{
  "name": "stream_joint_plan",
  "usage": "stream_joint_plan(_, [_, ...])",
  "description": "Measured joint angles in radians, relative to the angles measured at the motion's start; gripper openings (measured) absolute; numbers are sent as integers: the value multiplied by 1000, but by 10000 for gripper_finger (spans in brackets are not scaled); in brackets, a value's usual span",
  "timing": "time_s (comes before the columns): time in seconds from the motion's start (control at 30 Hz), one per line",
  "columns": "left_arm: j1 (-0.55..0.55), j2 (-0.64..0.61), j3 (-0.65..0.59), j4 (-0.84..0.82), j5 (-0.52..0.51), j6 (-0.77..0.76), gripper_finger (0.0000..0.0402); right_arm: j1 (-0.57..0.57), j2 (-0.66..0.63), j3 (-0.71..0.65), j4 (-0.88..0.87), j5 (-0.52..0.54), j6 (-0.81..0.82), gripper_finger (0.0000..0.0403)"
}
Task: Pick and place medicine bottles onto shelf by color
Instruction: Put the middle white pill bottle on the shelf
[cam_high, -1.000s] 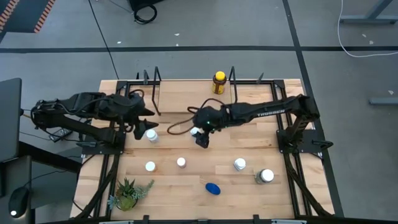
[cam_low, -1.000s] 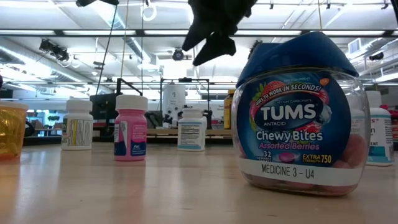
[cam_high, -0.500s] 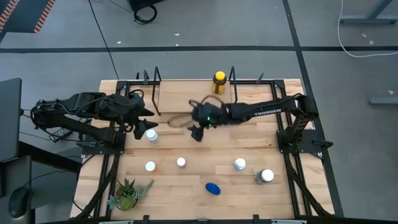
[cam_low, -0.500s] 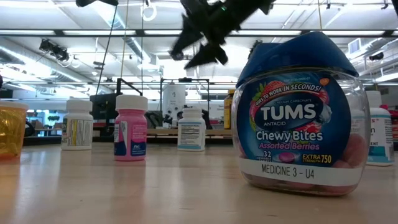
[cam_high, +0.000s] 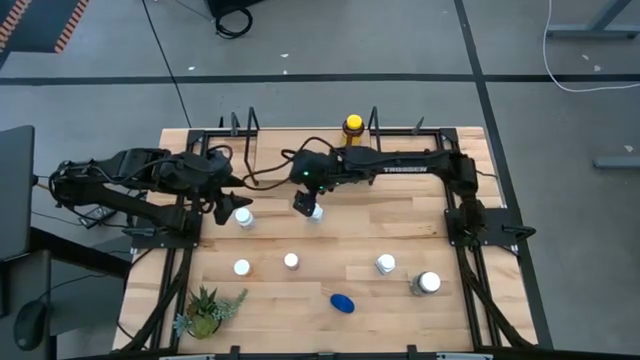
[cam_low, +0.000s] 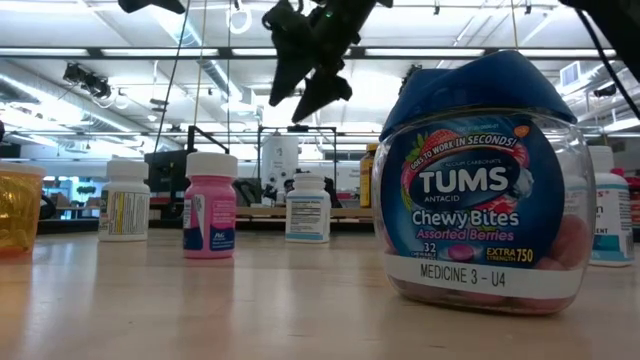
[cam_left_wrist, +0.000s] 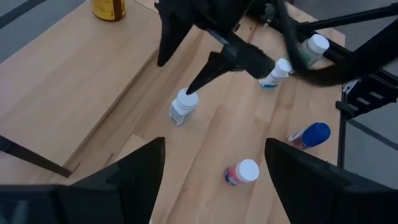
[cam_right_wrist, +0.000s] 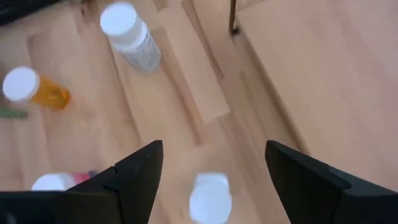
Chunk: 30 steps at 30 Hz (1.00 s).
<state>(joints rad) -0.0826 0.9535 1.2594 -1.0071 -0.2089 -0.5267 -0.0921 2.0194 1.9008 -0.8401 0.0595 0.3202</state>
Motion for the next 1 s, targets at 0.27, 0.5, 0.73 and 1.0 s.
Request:
stream_joint_plan(0.27, [0,0,0,-22,1,15,282,18,81,6,-77,-91,50,289])
stream_joint_plan(0.5, [0,0,0,-30,7,16,282,30,105,6,-140,-69,72,289])
stream_joint_plan(0.73, [0,0,0,-40,7,24,282,22,105,-1,-112,-47,72,289])
stream_joint_plan(1.0, [0,0,0,-39,7,25,282,21,104,-108,-43,-51,106,289])
